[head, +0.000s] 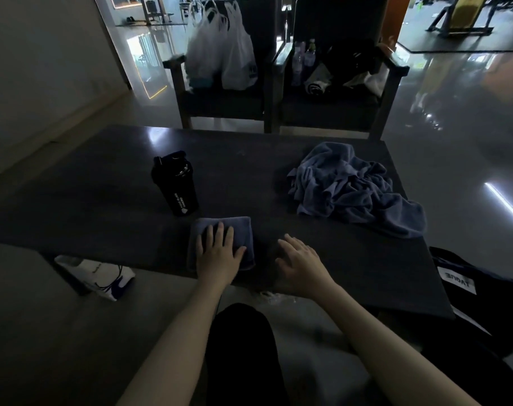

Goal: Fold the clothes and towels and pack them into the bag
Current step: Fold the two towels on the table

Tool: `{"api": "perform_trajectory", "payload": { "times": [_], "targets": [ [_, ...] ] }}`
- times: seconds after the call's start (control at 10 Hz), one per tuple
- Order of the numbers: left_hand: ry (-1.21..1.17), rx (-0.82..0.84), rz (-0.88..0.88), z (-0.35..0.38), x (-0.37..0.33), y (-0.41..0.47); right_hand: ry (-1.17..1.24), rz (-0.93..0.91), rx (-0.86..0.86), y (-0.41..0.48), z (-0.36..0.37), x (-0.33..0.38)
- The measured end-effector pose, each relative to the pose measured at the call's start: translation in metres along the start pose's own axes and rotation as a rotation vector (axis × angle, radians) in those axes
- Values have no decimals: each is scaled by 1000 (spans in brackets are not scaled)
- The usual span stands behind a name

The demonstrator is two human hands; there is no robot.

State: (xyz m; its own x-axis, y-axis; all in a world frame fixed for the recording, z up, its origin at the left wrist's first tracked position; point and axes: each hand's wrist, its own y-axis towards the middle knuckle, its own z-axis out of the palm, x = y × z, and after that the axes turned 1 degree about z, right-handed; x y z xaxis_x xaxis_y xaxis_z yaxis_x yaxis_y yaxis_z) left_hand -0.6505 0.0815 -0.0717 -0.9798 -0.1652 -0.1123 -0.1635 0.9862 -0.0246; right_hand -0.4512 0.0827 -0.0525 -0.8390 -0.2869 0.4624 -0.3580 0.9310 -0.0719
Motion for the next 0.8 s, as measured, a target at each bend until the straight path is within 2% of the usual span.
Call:
{"api": "perform_trajectory", "payload": {
  "times": [0.3,0.4,0.5,0.6,0.8],
  "targets": [
    [48,47,-87,-5,6,18,14,23,1,2,-4,-12],
    [-22,-1,-81,-12,-7,21,21,40,-11,3,-10,-21],
    [-199,-44,8,-18,-26,25,18,84,-58,7,-24,-37],
    [-277,-27,78,-21,-54,33,17,150,-113,10,-39,-59],
    [-292,14,200,-18,-120,66,41,256,-189,11,-62,-110]
  ]
}}
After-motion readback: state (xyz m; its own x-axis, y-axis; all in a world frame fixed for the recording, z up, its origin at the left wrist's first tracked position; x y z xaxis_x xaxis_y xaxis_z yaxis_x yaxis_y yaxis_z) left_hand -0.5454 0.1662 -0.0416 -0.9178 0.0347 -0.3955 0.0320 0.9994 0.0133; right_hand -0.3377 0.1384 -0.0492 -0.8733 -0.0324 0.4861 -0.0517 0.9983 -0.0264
